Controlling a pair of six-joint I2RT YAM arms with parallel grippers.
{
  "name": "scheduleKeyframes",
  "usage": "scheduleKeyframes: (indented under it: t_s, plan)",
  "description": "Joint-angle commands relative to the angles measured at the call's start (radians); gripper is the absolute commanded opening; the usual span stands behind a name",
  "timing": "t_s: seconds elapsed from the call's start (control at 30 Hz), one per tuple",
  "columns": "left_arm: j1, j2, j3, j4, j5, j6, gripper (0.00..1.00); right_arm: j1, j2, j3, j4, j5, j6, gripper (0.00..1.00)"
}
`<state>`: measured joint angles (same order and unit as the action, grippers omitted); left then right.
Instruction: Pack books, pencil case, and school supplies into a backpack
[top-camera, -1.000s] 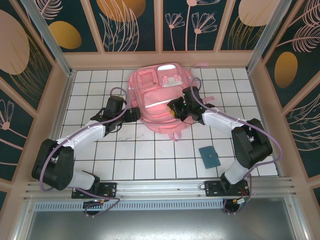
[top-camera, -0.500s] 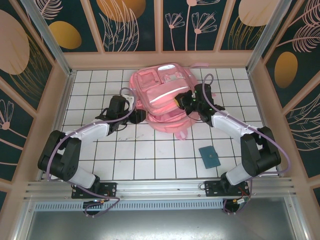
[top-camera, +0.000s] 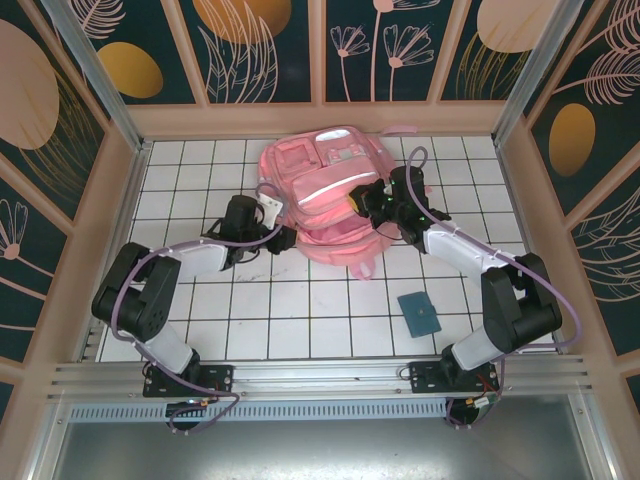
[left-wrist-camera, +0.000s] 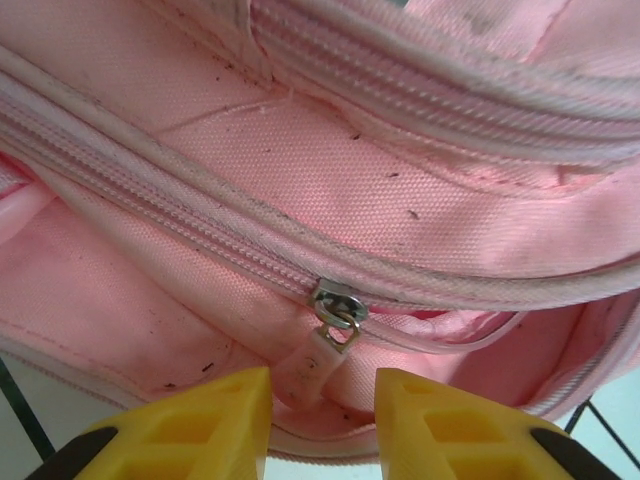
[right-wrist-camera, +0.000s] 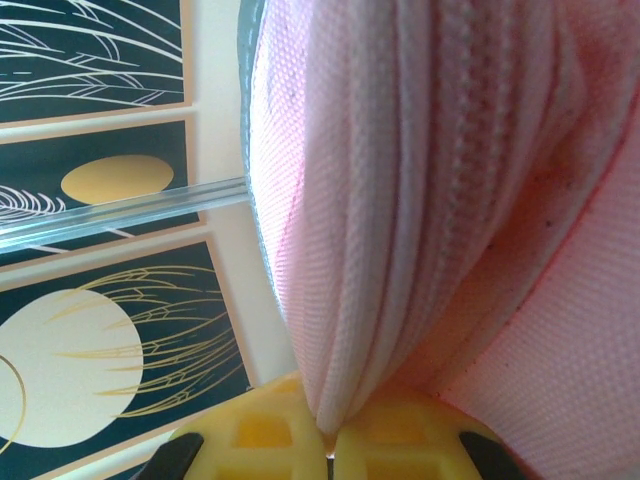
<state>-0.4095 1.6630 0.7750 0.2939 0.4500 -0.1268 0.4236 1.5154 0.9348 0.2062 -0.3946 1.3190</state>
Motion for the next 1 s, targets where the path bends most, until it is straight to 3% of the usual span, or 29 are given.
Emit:
scheduleKeyframes:
  t_s: [0.0,0.13,0.27,0.37,0.63,0.97]
  plan:
    - [0.003,0.027,0.041,0.007,0.047,0.069,0.33,-0.019,-0.035,0.035,0.12,0.003,0.0,0.0]
    - [0.003,0.04,0.05,0.01,0.045,0.106,0.25,-0.019,-0.033,0.044,0.107,0.003,-0.006,0.0]
    - [0.003,0.028,0.055,0.01,0.02,0.118,0.07,-0.018,-0.032,0.048,0.094,0.015,-0.012,0.0]
    - [0.003,-0.023,0.041,0.01,-0.004,0.103,0.0,-0.017,-0.028,0.055,0.075,0.035,-0.025,0.0]
    - [0.003,-0.067,0.004,-0.036,-0.052,0.075,0.0,-0.016,0.009,0.08,0.068,0.049,-0.038,0.0]
    - [-0.01,-0.041,0.01,-0.012,0.099,0.051,0.0,-0.002,0.027,0.11,0.069,0.044,-0.066,0.0]
